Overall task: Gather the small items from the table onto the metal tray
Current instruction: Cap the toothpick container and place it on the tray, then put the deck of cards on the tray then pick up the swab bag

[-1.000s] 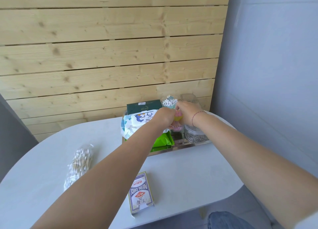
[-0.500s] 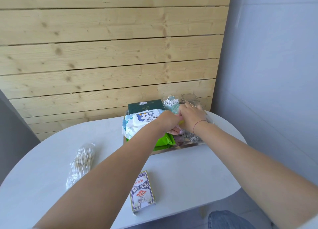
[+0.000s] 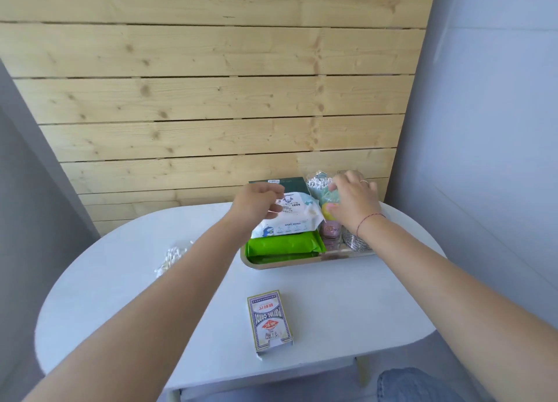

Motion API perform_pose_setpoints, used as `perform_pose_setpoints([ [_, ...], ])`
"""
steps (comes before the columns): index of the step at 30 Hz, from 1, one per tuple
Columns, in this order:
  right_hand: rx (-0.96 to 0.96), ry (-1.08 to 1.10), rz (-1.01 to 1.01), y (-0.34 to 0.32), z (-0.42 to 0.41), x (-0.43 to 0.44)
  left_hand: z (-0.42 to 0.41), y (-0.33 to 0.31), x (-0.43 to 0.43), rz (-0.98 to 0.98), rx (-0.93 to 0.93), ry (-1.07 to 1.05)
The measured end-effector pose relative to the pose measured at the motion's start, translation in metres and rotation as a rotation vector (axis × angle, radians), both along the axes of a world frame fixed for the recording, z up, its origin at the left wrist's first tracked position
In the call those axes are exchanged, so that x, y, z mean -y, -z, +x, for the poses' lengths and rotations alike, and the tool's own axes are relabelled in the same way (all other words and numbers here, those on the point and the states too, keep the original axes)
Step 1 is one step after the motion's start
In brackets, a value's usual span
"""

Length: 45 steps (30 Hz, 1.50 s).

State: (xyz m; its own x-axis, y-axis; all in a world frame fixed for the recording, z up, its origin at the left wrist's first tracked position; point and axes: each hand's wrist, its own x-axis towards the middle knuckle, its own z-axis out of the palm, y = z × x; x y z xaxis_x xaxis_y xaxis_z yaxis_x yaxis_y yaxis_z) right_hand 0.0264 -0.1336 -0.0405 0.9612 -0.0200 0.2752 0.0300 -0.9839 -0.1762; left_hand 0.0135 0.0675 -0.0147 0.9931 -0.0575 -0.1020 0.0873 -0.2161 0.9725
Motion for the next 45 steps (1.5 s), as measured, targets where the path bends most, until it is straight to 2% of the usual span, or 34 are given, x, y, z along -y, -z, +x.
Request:
perform_pose_setpoints([
  [4, 0.158, -0.214, 0.212, -0.021, -0.03, -0.055, -0.013, 0.002, -0.07, 0.011, 0.03, -0.156],
  [5, 0.13, -0.283, 0.285, -0.023, -0.038, -0.078, -0.021, 0.004, -0.091, 0.018, 0.028, -0.203],
  [7, -0.051, -0.336, 0.361, -0.022, -0.054, -0.114, -0.035, 0.015, -0.117, 0.042, 0.006, -0.243],
  [11, -0.476, -0.273, 0.118, 0.004, -0.09, -0.15, -0.07, 0.053, -0.126, 0.155, -0.08, -0.118],
  [13, -0.578, -0.19, 0.005, 0.024, -0.114, -0.155, -0.089, 0.075, -0.117, 0.234, -0.127, 0.008],
  [15, -0.598, -0.088, -0.049, 0.043, -0.137, -0.152, -0.101, 0.095, -0.103, 0.298, -0.144, 0.099],
  [20, -0.581, 0.045, -0.022, 0.069, -0.173, -0.141, -0.106, 0.106, -0.069, 0.4, -0.084, 0.164],
  [23, -0.59, 0.075, 0.07, 0.069, -0.173, -0.134, -0.105, 0.104, -0.056, 0.384, -0.087, 0.2],
  [26, -0.605, 0.047, 0.171, 0.065, -0.165, -0.125, -0.101, 0.105, -0.056, 0.311, -0.171, 0.146],
  [31, -0.46, -0.049, 0.289, 0.064, -0.151, -0.108, -0.101, 0.103, -0.058, 0.179, -0.243, 0.083],
  [35, -0.269, -0.135, 0.317, 0.056, -0.125, -0.097, -0.089, 0.094, -0.055, 0.057, -0.09, -0.048],
  [37, -0.192, -0.151, 0.33, 0.047, -0.105, -0.094, -0.078, 0.085, -0.053, 0.064, -0.006, -0.131],
  [41, -0.154, -0.139, 0.371, 0.035, -0.068, -0.086, -0.053, 0.074, -0.041, 0.163, 0.074, -0.23],
  [45, -0.122, -0.127, 0.454, 0.044, -0.052, -0.083, -0.039, 0.082, -0.032, 0.273, 0.055, -0.257],
])
